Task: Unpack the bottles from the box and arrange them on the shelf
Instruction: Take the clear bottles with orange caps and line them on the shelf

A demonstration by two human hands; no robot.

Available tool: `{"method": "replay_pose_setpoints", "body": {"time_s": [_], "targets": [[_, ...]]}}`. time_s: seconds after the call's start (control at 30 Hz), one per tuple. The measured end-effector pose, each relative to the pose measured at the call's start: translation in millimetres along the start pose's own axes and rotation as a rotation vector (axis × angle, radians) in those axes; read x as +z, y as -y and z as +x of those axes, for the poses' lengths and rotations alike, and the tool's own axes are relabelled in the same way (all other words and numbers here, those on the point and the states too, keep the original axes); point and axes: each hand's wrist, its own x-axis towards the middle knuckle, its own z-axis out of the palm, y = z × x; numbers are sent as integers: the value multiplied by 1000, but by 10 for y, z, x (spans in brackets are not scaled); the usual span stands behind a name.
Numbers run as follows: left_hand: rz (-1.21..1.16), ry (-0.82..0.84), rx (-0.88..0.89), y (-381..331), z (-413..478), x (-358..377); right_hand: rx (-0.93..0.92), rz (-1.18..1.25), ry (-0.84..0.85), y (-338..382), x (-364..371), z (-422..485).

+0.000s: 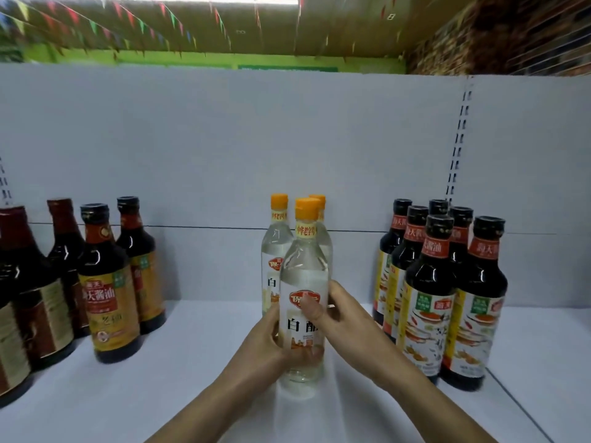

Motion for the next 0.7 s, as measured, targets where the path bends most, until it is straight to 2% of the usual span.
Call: {"method": "replay_pose_setpoints", "body": {"time_s": [0.7], "targets": [[-36, -4, -6, 337, 315, -227, -11, -14, 22, -176, 181, 323]]}}
